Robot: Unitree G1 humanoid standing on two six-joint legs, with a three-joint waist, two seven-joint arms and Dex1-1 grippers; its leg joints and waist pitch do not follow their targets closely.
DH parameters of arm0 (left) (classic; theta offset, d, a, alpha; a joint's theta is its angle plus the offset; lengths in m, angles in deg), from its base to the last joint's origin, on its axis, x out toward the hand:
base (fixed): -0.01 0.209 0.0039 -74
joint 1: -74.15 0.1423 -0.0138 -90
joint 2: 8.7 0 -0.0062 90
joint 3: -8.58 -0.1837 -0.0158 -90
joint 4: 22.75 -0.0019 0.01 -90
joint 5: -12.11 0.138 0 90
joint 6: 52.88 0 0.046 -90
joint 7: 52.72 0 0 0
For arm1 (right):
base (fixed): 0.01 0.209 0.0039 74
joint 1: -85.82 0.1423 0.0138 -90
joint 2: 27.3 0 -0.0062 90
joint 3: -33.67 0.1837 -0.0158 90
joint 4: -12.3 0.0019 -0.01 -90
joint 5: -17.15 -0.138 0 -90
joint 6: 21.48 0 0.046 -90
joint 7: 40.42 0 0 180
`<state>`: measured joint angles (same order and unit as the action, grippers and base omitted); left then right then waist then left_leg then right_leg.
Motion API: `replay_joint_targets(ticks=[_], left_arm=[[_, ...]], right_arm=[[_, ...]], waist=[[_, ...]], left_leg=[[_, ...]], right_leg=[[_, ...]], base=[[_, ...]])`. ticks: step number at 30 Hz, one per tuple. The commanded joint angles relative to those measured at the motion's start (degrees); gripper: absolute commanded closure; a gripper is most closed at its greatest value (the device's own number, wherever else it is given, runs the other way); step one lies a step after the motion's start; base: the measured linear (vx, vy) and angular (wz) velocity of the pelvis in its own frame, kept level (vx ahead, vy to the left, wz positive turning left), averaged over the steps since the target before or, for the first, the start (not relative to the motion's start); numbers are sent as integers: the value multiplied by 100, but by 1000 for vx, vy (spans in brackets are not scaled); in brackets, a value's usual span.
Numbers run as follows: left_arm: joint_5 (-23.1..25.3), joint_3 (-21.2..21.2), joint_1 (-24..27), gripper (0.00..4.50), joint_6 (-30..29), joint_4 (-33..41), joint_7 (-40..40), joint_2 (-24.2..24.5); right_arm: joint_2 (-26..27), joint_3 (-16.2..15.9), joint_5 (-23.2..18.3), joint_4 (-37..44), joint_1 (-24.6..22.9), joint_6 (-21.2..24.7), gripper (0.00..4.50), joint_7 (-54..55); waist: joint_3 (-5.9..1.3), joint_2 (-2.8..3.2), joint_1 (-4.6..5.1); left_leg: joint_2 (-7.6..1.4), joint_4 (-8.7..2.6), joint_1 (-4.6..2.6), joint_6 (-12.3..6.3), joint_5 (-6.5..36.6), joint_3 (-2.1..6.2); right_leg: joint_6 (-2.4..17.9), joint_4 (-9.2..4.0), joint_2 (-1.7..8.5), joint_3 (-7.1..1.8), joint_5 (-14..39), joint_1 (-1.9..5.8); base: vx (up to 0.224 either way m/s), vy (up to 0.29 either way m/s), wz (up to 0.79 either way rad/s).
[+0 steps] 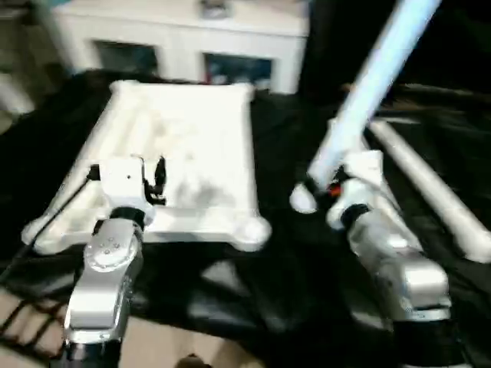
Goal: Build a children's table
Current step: Pick table leg, then insert table leg to table base
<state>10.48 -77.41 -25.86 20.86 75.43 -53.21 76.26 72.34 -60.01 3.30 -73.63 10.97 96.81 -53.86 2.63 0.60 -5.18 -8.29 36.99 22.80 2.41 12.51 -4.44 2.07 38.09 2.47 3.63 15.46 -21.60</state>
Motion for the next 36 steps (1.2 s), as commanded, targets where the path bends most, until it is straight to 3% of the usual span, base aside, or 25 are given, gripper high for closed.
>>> replay_joint_targets(ticks=[1,2,3,4,5,6,7,8,9,10,11,12,13,15,16,19,20,21,23,26,29,35,36], left_arm=[[164,-227,-88,195,6,-22,-81,34],[106,-227,-120,195,-25,7,-101,31],[61,-205,-132,195,-27,18,-110,24],[26,-180,-157,195,-6,-5,-127,24],[23,-176,-167,195,-5,-16,-125,22],[43,-166,-177,195,95,-62,-136,13],[56,-171,-194,195,146,-101,-145,-22],[44,-169,-195,195,134,-108,-154,-37],[39,-170,-193,195,128,-111,-161,-37],[-270,-283,-105,195,38,-159,-665,2],[-486,-558,5,195,243,-235,-1385,162],[-510,-637,13,195,313,-267,-1546,201],[-672,-754,-41,195,108,-381,-1929,284],[-900,-929,-159,168,-241,-536,-2544,454],[-930,-1085,-239,161,-298,-640,-2928,603],[-698,-1472,-427,147,-223,-918,-3601,1002],[-513,-1664,-589,131,-147,-1149,-3934,1211],[-484,-1735,-702,123,-159,-1297,-4163,1298],[-387,-1923,-941,114,-102,-1648,-4609,1505],[-218,-2147,-1264,114,29,-2187,-5036,1684],[-88,-2254,-1604,151,275,-2749,-5154,1697],[-63,-2328,-2160,198,459,-3605,-5684,1687],[-117,-2330,-2277,198,425,-3756,-5901,1685]], right_arm=[[-67,95,-41,66,-59,-115,262,-59],[-38,110,-47,40,-55,-140,262,-41],[-25,119,-43,14,-45,-157,262,-29],[-23,137,-17,-28,-28,-197,262,-17],[-27,145,-2,-43,-22,-215,262,-12],[-38,166,55,-89,-22,-261,262,9],[-73,197,100,-134,-18,-302,262,10],[-87,202,111,-145,-20,-315,262,7],[-89,201,112,-145,-21,-317,262,5],[-103,219,39,-119,-55,-325,262,-86],[-102,250,-86,-76,-61,-284,262,-203],[-113,264,-114,-79,-47,-273,262,-237],[-150,262,-163,-90,-13,-269,262,-339],[-209,244,-194,-119,40,-283,262,-458],[-255,238,-205,-145,80,-276,262,-533],[-403,195,-281,-106,117,-141,262,-795],[-525,159,-331,-47,120,-54,262,-985],[-622,122,-335,-9,115,-41,262,-1115],[-804,60,-316,21,111,-32,262,-1354],[-967,38,-280,12,125,-27,262,-1515],[-1034,41,-290,16,158,-5,262,-1589],[-1113,5,-347,83,183,63,262,-1728],[-1124,-5,-331,50,189,33,262,-1758]], waist=[[-386,175,106],[-365,114,88],[-345,71,71],[-303,18,47],[-270,13,31],[-258,0,38],[-228,18,53],[-195,-4,80],[-187,-17,84],[-176,-103,79],[-191,-89,54],[-206,-86,40],[-215,-78,49],[-231,-88,39],[-241,-60,41],[-295,-51,52],[-300,10,63],[-305,-1,62],[-324,-9,65],[-340,-14,64],[-359,10,70],[-337,15,76],[-339,44,68]], left_leg=[[-816,-468,-349,-1377,-1370,277],[-612,-423,-269,-1069,-983,118],[-533,-440,-211,-895,-722,43],[-454,-518,-139,-487,60,-74],[-450,-596,-175,-71,933,-133],[-451,-629,-197,85,1273,-149],[-448,-688,-237,328,1810,-172],[-449,-734,-239,484,2134,-176],[-447,-747,-234,535,2230,-171],[-437,-755,-243,546,2299,-188],[-425,-747,-252,525,2230,-197],[-422,-738,-246,493,2128,-207],[-433,-760,-234,474,1925,-217],[-441,-764,-220,455,1744,-247],[-426,-755,-218,436,1682,-259],[-429,-731,-160,355,1147,-274],[-418,-720,-172,317,1016,-296],[-415,-704,-186,300,999,-305],[-406,-679,-173,234,712,-335],[-404,-660,-193,147,558,-365],[-420,-650,-206,105,472,-365],[-443,-665,-227,148,744,-383],[-453,-664,-233,169,792,-384]], right_leg=[[841,-133,349,-166,-736,19],[938,-281,451,-208,-913,86],[1018,-336,511,-239,-941,146],[1105,-428,595,-293,-657,232],[1040,-504,618,-318,-8,228],[983,-535,611,-327,326,219],[823,-610,607,-332,993,188],[635,-675,608,-343,1450,174],[537,-696,610,-349,1631,171],[362,-754,641,-371,2015,147],[264,-778,669,-395,2287,122],[221,-796,678,-414,2302,110],[204,-777,648,-422,2046,108],[273,-724,608,-421,1592,98],[325,-712,604,-429,1507,87],[449,-621,571,-425,652,145],[505,-618,543,-420,353,142],[521,-609,522,-421,241,130],[659,-565,530,-417,-245,181],[806,-546,526,-412,-490,196],[911,-522,539,-409,-683,214],[1109,-559,563,-409,-375,213],[1126,-559,576,-412,-286,212]], base=[[-24,117,7],[-24,117,7],[-55,90,3],[-76,53,2],[-76,53,2],[-85,23,3],[-82,9,-1],[-82,9,-1],[-70,8,-8],[-56,4,-10],[-56,4,-10],[0,0,0],[0,0,0],[0,0,0],[0,0,0],[0,0,0],[0,0,0],[0,0,0],[0,0,0],[0,0,0],[0,0,0],[0,0,0],[0,0,0]])
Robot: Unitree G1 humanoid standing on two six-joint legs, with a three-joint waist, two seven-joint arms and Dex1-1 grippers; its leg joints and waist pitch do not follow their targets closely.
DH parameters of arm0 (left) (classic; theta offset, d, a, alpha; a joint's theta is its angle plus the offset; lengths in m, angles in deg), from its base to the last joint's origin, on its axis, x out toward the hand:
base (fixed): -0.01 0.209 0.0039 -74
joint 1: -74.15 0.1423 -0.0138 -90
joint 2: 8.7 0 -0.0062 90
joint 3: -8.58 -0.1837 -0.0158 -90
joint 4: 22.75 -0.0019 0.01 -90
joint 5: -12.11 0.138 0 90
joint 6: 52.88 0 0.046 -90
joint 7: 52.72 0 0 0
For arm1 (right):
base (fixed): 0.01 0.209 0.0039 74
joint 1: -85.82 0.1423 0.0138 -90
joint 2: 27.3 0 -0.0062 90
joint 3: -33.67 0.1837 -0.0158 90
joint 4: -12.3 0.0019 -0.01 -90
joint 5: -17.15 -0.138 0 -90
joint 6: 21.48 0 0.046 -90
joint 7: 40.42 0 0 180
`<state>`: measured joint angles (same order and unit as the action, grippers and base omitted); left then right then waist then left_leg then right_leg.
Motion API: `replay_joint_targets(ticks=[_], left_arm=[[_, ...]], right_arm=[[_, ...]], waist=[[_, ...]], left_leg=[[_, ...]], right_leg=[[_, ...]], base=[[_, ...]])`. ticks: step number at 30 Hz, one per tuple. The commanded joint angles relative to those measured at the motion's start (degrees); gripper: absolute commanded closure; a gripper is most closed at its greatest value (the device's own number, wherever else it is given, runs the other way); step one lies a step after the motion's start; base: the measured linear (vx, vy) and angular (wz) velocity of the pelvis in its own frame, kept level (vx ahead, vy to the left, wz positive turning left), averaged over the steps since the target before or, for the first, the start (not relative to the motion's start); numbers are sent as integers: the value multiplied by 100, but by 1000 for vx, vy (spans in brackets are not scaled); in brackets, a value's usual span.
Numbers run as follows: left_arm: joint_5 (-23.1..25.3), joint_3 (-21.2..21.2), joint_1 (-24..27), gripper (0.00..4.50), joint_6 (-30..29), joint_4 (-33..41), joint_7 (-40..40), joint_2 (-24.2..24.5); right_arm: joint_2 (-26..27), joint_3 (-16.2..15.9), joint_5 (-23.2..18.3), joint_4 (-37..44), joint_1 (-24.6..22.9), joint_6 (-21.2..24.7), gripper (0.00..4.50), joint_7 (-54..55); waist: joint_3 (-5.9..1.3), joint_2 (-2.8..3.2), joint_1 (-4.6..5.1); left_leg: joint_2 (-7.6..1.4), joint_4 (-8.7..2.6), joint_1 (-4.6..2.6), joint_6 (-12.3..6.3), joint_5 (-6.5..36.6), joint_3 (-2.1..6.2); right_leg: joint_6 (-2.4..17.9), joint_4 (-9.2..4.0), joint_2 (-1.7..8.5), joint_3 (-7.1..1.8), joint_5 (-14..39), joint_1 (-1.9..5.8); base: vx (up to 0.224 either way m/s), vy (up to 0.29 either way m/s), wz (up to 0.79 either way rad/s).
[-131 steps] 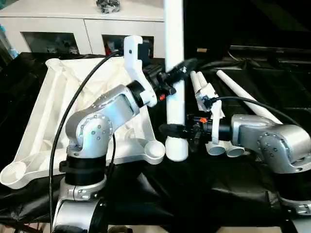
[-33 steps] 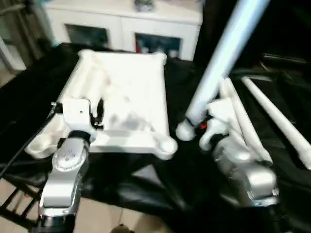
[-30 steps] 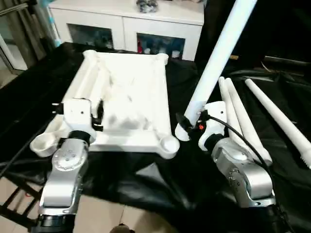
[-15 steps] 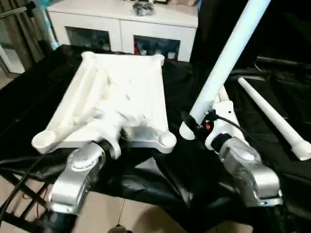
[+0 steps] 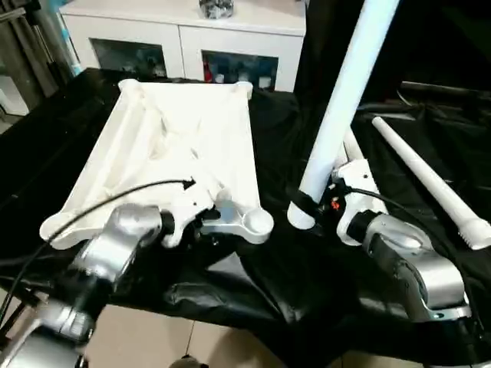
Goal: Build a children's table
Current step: Insert table leg to table base
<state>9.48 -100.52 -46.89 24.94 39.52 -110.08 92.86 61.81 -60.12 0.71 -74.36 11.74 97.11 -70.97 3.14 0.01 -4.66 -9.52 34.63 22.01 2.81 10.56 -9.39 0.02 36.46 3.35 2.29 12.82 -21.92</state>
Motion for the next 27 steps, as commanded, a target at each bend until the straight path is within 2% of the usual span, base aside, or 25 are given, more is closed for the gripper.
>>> replay_joint_targets(ticks=[1,2,3,4,7,8,9,10,13,18,19,27], left_arm=[[-26,-19,-230,212,7,-239,-271,16],[-31,-19,-276,237,-1,-300,-314,8],[-33,-17,-344,237,-3,-394,-368,-7],[-17,-28,-411,241,41,-485,-421,-16],[-19,-49,-653,265,137,-876,-663,-66],[-19,-49,-653,277,137,-876,-663,-66],[-25,-60,-711,282,123,-961,-795,-72],[-24,-60,-723,283,125,-981,-816,-74],[-17,-62,-833,311,32,-1173,-1158,-83],[96,-114,-920,356,141,-1410,-1256,-96],[116,-106,-952,356,147,-1487,-1333,-116],[-83,-111,-798,419,-382,-993,-1751,-129]], right_arm=[[-70,6,-76,114,111,1,262,-60],[-69,6,-80,107,111,0,262,-70],[-67,7,-87,98,110,2,262,-85],[-62,5,-89,95,110,1,262,-92],[-36,20,-110,127,92,30,262,-113],[-36,20,-110,127,92,30,262,-113],[-34,16,-120,152,71,43,262,-130],[-33,15,-121,154,69,44,262,-134],[-26,8,-112,165,44,39,262,-153],[-20,-14,-93,164,30,27,262,-162],[-22,-31,-100,166,35,29,262,-173],[-90,-145,-137,185,22,84,262,-358]], waist=[[-376,79,20],[-378,103,15],[-376,89,16],[-376,121,5],[-375,117,1],[-382,118,-7],[-385,149,-11],[-389,133,-6],[-401,152,-15],[-404,179,-11],[-404,170,-11],[-413,166,-15]], left_leg=[[-327,-433,-157,140,1056,91],[-333,-435,-162,159,1079,90],[-342,-438,-171,177,1122,80],[-346,-439,-175,198,1143,78],[-337,-435,-163,205,1146,71],[-349,-438,-165,202,1111,77],[-351,-435,-160,206,1085,82],[-348,-433,-155,189,1033,77],[-340,-416,-150,132,896,70],[-348,-417,-153,106,918,75],[-348,-418,-150,103,916,72],[-369,-413,-148,10,756,69]], right_leg=[[1323,-422,485,-283,128,235],[1327,-420,489,-282,184,234],[1321,-429,486,-282,272,223],[1325,-429,492,-282,319,219],[1316,-447,491,-284,334,228],[1331,-431,498,-283,287,230],[1343,-421,501,-281,236,234],[1359,-416,490,-277,123,238],[1424,-396,490,-273,-133,247],[1483,-391,497,-267,-202,257],[1491,-394,497,-268,-216,263],[1600,-362,510,-264,-507,272]], base=[[0,0,0],[0,0,0],[0,0,0],[0,0,0],[0,0,0],[0,0,0],[0,0,0],[0,0,0],[0,0,0],[0,0,0],[0,0,0],[0,0,0]])
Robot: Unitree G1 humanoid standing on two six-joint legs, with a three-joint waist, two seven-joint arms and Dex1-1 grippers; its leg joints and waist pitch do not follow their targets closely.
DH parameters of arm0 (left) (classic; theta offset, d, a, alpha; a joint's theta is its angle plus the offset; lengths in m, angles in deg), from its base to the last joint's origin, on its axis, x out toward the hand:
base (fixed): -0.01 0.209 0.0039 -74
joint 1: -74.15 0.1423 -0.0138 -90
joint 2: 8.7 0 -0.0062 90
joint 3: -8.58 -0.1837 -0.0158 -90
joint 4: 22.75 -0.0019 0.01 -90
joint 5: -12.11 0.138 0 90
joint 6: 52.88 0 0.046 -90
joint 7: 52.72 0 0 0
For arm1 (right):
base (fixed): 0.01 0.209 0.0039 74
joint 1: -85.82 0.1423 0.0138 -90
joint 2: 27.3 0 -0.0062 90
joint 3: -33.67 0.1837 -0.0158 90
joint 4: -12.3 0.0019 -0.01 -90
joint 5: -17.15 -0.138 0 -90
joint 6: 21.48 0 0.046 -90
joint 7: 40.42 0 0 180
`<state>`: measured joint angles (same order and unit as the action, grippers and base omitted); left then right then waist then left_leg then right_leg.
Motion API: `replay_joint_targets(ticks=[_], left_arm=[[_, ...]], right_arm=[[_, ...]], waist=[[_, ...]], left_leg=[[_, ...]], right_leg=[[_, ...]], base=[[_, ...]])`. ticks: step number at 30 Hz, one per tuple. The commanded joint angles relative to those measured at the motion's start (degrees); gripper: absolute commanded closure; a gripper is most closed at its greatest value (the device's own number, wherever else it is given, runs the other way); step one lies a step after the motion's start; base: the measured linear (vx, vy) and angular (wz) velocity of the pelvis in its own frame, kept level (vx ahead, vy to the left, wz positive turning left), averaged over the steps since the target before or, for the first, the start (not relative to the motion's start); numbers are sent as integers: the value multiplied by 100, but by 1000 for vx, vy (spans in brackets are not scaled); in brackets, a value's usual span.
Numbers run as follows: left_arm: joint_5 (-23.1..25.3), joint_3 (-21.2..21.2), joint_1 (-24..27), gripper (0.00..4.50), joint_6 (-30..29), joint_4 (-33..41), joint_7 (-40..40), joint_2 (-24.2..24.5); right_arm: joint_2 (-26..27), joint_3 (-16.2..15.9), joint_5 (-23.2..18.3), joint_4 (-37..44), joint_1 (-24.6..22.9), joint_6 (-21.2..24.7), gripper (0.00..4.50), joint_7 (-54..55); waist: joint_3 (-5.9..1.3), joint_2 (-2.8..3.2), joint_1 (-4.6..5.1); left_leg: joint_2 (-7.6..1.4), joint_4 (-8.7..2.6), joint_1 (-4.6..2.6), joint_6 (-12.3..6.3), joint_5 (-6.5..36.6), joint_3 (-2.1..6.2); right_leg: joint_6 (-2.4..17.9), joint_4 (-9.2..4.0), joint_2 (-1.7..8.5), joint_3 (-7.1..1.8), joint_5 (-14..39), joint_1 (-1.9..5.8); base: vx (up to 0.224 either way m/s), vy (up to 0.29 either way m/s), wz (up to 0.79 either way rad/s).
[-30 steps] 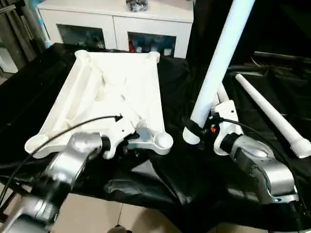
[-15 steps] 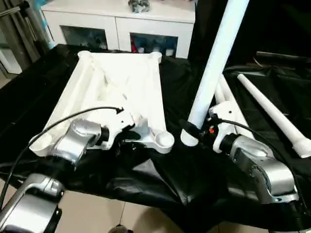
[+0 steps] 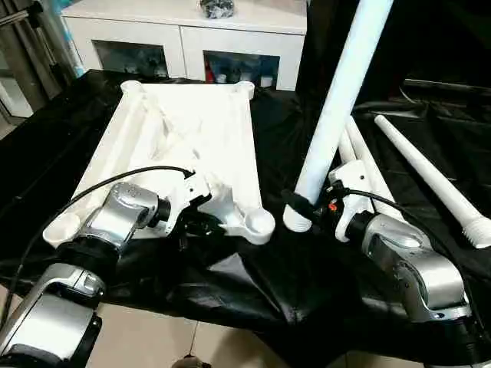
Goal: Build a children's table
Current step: Insert table leg to table base
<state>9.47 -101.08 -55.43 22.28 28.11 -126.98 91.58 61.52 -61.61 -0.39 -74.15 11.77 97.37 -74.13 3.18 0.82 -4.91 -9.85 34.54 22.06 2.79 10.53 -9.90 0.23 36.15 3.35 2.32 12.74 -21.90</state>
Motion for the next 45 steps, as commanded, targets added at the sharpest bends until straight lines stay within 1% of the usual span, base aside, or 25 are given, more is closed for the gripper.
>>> replay_joint_targets(ticks=[1,3,5,6,7,8,9,11,13,14,15,16,19,21,22,24,26,29,31,33,36,37,39,40,45], left_arm=[[-89,-89,135,429,-227,293,-50,-2],[-93,-114,229,435,-339,457,-31,-19],[42,-131,402,444,-488,710,402,-118],[42,-131,402,448,-488,710,402,-118],[106,-5,540,448,-729,929,899,-296],[118,52,597,450,-820,1038,1086,-366],[130,69,621,450,-856,1086,1152,-386],[208,132,753,450,-1063,1347,1482,-480],[284,162,910,450,-1296,1671,1763,-545],[284,162,910,450,-1296,1671,1763,-545],[316,141,1142,450,-1365,2089,1956,-597],[270,155,1232,450,-1384,2231,1994,-635],[114,238,1361,450,-1506,2422,2062,-733],[125,244,1370,450,-1508,2419,2092,-737],[102,276,1376,450,-1609,2428,2135,-760],[64,317,1396,450,-1760,2488,2216,-789],[107,338,1445,450,-1850,2606,2361,-821],[135,326,1531,450,-1685,2736,2401,-813],[171,303,1608,403,-1235,2795,2427,-807],[152,329,1621,392,-1148,2798,2449,-829],[96,346,1638,360,-1113,2860,2359,-786],[102,350,1648,360,-1106,2877,2375,-769],[119,348,1682,360,-981,2829,2345,-679],[102,362,1689,360,-960,2783,2297,-634],[98,357,1684,360,-908,2661,2219,-553]], right_arm=[[-62,2,-21,146,31,73,262,-34],[-49,12,-30,119,57,126,262,-9],[-30,11,-32,52,116,158,262,4],[-30,11,-32,52,116,158,262,4],[-32,-29,26,-18,169,124,262,-6],[-25,-38,52,-48,195,119,262,17],[-24,-40,60,-59,204,116,262,22],[-14,-44,72,-108,249,130,262,36],[2,-23,77,-145,289,244,262,106],[2,-23,77,-145,289,244,262,106],[44,7,68,-253,357,326,262,164],[43,-9,66,-297,383,312,262,125],[28,-69,75,-408,432,201,262,-18],[40,-70,79,-478,458,184,262,-25],[49,-70,116,-606,504,138,262,-8],[57,-67,161,-769,569,65,262,9],[72,-38,132,-840,620,63,262,8],[91,-38,121,-867,668,73,262,0],[91,-50,125,-882,698,60,262,-19],[87,-49,117,-878,707,55,262,-36],[83,-52,99,-855,721,54,262,-58],[79,-52,93,-853,728,47,262,-83],[73,-54,94,-856,743,34,262,-119],[71,-55,95,-853,751,34,262,-126],[59,-46,90,-851,774,32,262,-151]], waist=[[-415,88,9],[-409,86,23],[-396,75,28],[-390,76,30],[-391,81,27],[-380,28,39],[-382,44,31],[-381,44,43],[-387,34,84],[-390,20,115],[-391,11,129],[-391,12,170],[-381,-1,200],[-370,8,203],[-368,-19,198],[-362,2,203],[-365,-15,211],[-380,-20,220],[-381,-48,230],[-384,-25,217],[-369,-25,199],[-365,-35,193],[-365,-18,174],[-368,-28,171],[-375,-14,158]], left_leg=[[-345,-409,-139,13,751,126],[-344,-412,-151,6,794,123],[-348,-416,-150,7,883,120],[-354,-421,-157,11,933,119],[-350,-418,-163,33,974,112],[-355,-425,-149,37,984,112],[-358,-426,-155,38,983,114],[-346,-420,-137,5,878,113],[-328,-408,-114,-49,771,114],[-324,-405,-102,-78,719,117],[-322,-404,-107,-95,700,114],[-327,-404,-84,-133,661,124],[-312,-388,-94,-202,704,106],[-307,-389,-108,-199,779,97],[-309,-390,-113,-189,818,94],[-313,-403,-114,-145,863,103],[-309,-403,-106,-126,842,103],[-304,-387,-95,-200,704,100],[-300,-384,-82,-263,644,95],[-306,-379,-94,-278,641,93],[-317,-398,-113,-222,791,91],[-320,-400,-116,-192,849,89],[-321,-403,-119,-171,838,94],[-318,-407,-115,-159,836,93],[-317,-404,-116,-144,770,94]], right_leg=[[1586,-328,524,-268,-503,286],[1598,-337,513,-263,-441,274],[1594,-356,518,-266,-255,272],[1580,-369,517,-269,-142,264],[1559,-379,513,-272,-26,260],[1544,-379,512,-271,60,274],[1538,-382,518,-269,111,269],[1501,-394,511,-272,110,271],[1472,-387,498,-270,-15,283],[1471,-384,496,-267,-47,297],[1475,-389,489,-263,-46,290],[1511,-382,492,-258,-113,307],[1513,-407,481,-260,60,287],[1473,-439,467,-261,278,264],[1431,-450,468,-266,390,260],[1410,-454,468,-258,531,248],[1397,-445,464,-258,521,251],[1397,-434,470,-262,304,263],[1386,-436,461,-259,223,267],[1393,-427,463,-258,218,257],[1374,-443,456,-256,431,231],[1355,-453,461,-262,500,229],[1324,-451,461,-264,519,221],[1300,-448,460,-264,508,228],[1307,-431,462,-265,369,226]], base=[[0,0,0],[0,0,0],[0,0,0],[0,0,0],[0,0,0],[0,0,0],[0,0,0],[0,0,0],[0,0,0],[0,0,0],[0,0,0],[0,0,0],[0,0,0],[0,0,0],[0,0,0],[0,0,0],[0,0,0],[0,0,0],[0,0,0],[0,0,0],[0,0,0],[0,0,0],[0,0,0],[0,0,0],[0,0,0]])
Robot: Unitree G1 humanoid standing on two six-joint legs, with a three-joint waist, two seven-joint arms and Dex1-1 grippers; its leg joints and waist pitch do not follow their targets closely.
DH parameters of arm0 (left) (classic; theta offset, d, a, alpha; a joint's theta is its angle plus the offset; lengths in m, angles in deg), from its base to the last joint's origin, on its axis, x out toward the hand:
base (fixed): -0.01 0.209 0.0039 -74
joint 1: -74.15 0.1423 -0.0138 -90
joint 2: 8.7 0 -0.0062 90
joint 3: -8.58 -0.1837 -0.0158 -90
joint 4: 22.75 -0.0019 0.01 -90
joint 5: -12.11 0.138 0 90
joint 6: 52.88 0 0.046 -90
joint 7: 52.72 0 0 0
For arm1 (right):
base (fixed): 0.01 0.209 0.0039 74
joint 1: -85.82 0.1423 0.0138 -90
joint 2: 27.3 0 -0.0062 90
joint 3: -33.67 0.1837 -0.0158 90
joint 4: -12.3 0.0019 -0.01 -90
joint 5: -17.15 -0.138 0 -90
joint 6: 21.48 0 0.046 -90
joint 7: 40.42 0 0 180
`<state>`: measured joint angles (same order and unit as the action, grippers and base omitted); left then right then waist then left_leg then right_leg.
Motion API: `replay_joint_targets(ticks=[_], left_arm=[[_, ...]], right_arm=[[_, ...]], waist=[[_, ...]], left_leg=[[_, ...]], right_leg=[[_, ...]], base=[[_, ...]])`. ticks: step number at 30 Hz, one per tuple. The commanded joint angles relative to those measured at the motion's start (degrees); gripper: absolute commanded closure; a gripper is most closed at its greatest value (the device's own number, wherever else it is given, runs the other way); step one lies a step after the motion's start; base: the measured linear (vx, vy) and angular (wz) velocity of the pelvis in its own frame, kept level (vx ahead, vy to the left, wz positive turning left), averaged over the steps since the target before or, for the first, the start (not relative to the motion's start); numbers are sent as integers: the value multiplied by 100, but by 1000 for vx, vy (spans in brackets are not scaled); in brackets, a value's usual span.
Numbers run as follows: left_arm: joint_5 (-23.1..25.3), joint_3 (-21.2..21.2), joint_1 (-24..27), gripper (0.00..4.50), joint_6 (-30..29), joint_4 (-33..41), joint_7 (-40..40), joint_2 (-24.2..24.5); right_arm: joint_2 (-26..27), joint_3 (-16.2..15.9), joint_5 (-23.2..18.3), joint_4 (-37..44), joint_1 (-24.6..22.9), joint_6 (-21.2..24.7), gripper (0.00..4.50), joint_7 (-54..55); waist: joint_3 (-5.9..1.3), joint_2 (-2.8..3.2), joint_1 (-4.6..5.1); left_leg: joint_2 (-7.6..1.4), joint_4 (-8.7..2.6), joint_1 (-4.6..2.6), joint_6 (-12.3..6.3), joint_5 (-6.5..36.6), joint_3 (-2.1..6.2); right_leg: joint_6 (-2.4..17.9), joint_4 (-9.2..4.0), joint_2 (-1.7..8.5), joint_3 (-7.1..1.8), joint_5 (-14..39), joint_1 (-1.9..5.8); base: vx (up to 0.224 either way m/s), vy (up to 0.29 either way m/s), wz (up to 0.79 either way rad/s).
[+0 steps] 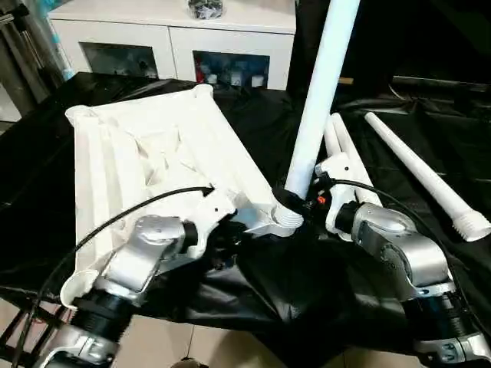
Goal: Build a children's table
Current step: Insert table leg to table base
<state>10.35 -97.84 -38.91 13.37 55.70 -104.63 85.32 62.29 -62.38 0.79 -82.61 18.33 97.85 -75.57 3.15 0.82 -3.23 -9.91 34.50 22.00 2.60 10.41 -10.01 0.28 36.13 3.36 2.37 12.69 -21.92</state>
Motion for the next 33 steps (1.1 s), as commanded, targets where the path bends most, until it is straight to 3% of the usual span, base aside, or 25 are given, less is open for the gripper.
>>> replay_joint_targets(ticks=[1,3,4,8,14,19,28,33], left_arm=[[-5,57,-11,360,61,-235,14,52],[-10,71,-32,360,104,-312,27,36],[56,49,-111,389,401,-611,125,-41],[42,-13,-177,408,424,-779,41,-75],[159,-259,-247,447,421,-933,-239,61],[341,-468,-306,450,429,-1066,-397,213],[297,-565,-473,450,366,-1155,-661,298],[252,-629,-480,450,309,-1086,-859,349]], right_arm=[[-6,38,-17,-26,136,-39,262,-4],[5,44,-15,-39,147,-49,262,3],[13,47,12,-97,180,-89,262,8],[24,50,30,-152,224,-98,262,1],[31,16,83,-297,333,-98,262,-24],[33,-20,147,-476,447,-117,262,-57],[68,-111,296,-1016,712,-254,262,-156],[107,-140,309,-1167,808,-277,262,-186]], waist=[[-371,-15,-8],[-367,-17,-8],[-358,-28,-10],[-356,2,-16],[-358,-9,-11],[-365,-17,-7],[-354,3,11],[-371,9,8]], left_leg=[[-310,-402,-110,-117,788,103],[-304,-403,-117,-102,857,99],[-299,-406,-112,-101,896,99],[-315,-420,-131,-14,1022,108],[-308,-422,-125,16,1042,107],[-310,-417,-119,0,955,104],[-310,-433,-135,73,1157,108],[-313,-424,-129,37,1019,106]], right_leg=[[1309,-425,457,-269,342,229],[1310,-438,461,-269,430,226],[1297,-456,462,-270,527,223],[1224,-467,472,-276,788,208],[1220,-477,477,-281,809,208],[1272,-448,473,-277,592,214],[1291,-472,472,-274,844,202],[1357,-437,469,-269,521,213]], base=[[0,0,0],[0,0,0],[0,0,0],[0,0,0],[0,0,0],[0,0,0],[0,0,0],[0,0,0]])
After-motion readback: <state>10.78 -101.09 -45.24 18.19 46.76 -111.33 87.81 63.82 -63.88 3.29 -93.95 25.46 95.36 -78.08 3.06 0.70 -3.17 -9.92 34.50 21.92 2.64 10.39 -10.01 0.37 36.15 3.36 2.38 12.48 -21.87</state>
